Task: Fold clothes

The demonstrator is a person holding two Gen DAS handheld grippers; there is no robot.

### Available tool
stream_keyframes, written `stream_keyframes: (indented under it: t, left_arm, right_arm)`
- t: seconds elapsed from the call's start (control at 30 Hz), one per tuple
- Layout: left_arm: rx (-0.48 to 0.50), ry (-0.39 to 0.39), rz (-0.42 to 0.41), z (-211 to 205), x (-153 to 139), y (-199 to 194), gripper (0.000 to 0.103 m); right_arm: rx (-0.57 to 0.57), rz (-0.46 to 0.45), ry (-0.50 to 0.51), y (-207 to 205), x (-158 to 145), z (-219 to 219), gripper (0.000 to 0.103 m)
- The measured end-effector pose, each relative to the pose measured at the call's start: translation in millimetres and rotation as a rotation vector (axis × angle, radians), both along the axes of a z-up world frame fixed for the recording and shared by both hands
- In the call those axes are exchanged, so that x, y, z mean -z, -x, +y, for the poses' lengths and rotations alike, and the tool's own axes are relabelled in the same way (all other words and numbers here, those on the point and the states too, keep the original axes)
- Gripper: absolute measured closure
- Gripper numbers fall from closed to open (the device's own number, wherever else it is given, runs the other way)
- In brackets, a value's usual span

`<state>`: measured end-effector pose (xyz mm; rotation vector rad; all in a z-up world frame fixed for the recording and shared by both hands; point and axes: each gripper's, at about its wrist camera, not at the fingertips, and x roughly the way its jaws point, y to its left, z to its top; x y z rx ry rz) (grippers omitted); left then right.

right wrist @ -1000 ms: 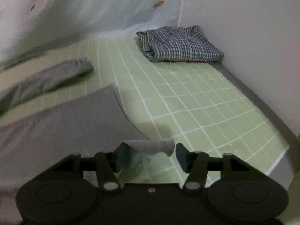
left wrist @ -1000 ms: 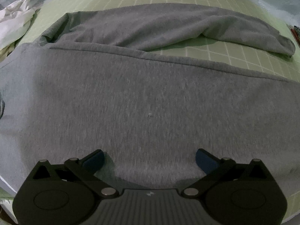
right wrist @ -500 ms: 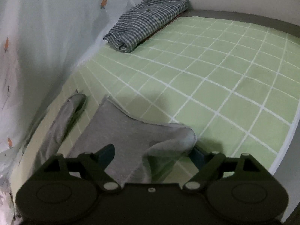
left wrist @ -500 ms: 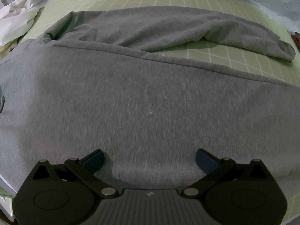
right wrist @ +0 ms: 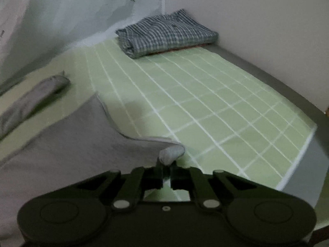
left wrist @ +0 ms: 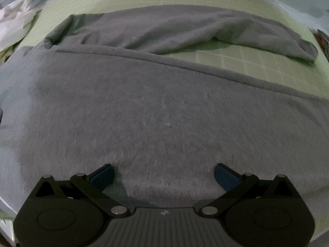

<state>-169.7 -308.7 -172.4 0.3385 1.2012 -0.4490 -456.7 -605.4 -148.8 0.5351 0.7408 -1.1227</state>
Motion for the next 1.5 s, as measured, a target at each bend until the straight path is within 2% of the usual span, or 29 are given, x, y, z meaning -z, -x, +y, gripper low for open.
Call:
stream_keyframes:
  t: [0.07, 0.13, 0.17, 0.2, 0.27, 0.4, 0.5, 0.8, 1.1, 1.27, 1.5]
  left_arm:
    - [0.009, 0.001, 0.005, 0.6, -0.2, 0.7, 0.000]
    - [0.024, -0.002, 0.022, 3.0, -0.8, -0.2, 0.000]
    - [0.024, -0.001, 0.032, 5.5, -1.4, -1.0, 0.000]
    - [0.015, 0.004, 0.042, 9.4, -2.3, -2.8, 0.000]
    - [-0.013, 0.028, 0.057, 20.5, -5.3, -6.9, 0.000]
    - [-0.085, 0.072, 0.053, 52.8, -18.1, -22.4, 0.000]
    - [-0.136, 0.082, 0.023, 80.9, -30.6, -41.1, 0.000]
    - [-0.308, 0.120, -0.055, 176.7, -63.8, -126.1, 0.000]
    - [-0.385, 0.163, -0.121, 253.5, -78.9, -242.0, 0.000]
    - [-0.398, 0.162, -0.127, 271.7, -68.2, -312.3, 0.000]
    - [-0.444, 0.134, -0.051, 278.4, -39.7, -345.7, 0.000]
  right_arm:
    - [-0.005, 0.049, -0.006, -5.8, 3.2, 0.7, 0.096]
    - [-0.028, 0.129, 0.018, -16.5, 2.0, 5.6, 0.090]
    - [-0.035, 0.149, 0.036, -21.7, -0.5, 6.5, 0.076]
    - [-0.042, 0.167, 0.054, -26.8, -3.3, 7.3, 0.056]
    - [-0.047, 0.182, 0.089, -35.4, -10.2, 8.9, 0.042]
    - [-0.039, 0.144, 0.115, -54.0, -28.3, 13.8, 0.014]
    - [-0.064, 0.110, 0.126, -73.7, -37.9, 22.9, 0.002]
    - [-0.142, 0.017, 0.096, -151.3, -47.1, 74.2, 0.000]
    - [-0.231, -0.107, -0.011, -270.3, -47.6, 130.2, 0.000]
    - [-0.273, -0.165, -0.053, -346.5, -44.9, 142.7, 0.000]
    - [-0.250, -0.138, -0.052, -431.5, -23.2, 124.8, 0.000]
